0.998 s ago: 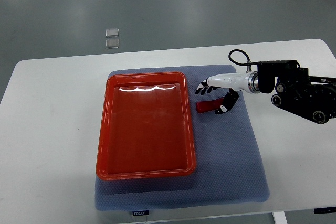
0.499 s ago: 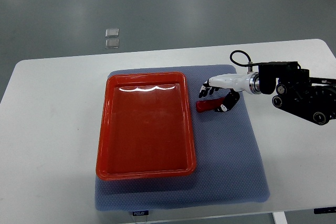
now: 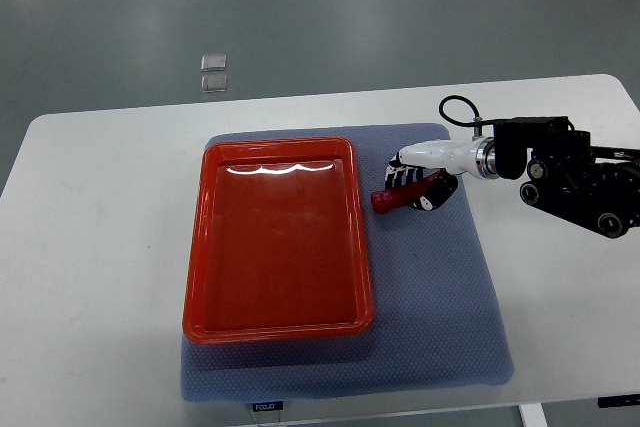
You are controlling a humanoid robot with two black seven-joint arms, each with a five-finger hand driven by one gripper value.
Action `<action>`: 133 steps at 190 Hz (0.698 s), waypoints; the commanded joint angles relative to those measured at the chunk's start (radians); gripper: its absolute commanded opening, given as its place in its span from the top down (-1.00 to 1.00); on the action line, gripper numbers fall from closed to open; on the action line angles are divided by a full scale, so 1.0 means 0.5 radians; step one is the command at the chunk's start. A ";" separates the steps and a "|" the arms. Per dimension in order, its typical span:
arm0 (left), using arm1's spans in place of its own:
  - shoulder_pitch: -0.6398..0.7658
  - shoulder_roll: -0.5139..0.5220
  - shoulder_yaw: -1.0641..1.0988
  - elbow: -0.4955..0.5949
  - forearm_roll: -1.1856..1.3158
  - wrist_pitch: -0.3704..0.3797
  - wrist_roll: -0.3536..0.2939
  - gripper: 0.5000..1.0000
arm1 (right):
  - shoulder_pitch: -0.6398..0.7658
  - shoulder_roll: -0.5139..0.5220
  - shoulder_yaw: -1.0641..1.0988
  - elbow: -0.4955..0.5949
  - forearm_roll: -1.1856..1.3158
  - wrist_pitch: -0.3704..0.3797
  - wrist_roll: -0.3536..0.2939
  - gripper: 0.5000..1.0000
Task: Place red pepper on red tray
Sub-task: 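Close the right hand fingers around the red pepper, then lift the pepper with the right hand and carry it over the tray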
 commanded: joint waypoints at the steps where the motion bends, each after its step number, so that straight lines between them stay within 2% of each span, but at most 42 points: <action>1: 0.002 0.000 0.000 0.000 0.000 0.000 0.000 -1.00 | 0.010 -0.009 0.001 -0.003 -0.001 0.000 0.001 0.70; 35: -0.001 0.000 0.000 0.000 0.000 0.000 0.000 -1.00 | 0.038 -0.031 0.001 -0.006 0.002 0.000 0.026 0.99; 100: -0.001 0.000 0.000 0.000 0.000 0.000 0.000 -1.00 | 0.194 -0.052 0.031 -0.009 0.033 0.000 0.127 1.00; 101: -0.001 0.000 0.000 0.000 0.000 0.000 -0.003 -1.00 | 0.231 -0.034 0.031 -0.006 0.036 0.000 0.163 1.00; 107: 0.002 0.000 0.000 0.000 0.000 0.000 0.000 -1.00 | 0.252 -0.022 0.031 -0.003 0.036 0.000 0.188 1.00; 133: 0.002 0.000 0.000 0.000 0.000 0.000 0.000 -1.00 | 0.311 0.037 0.031 0.012 0.036 0.012 0.219 1.00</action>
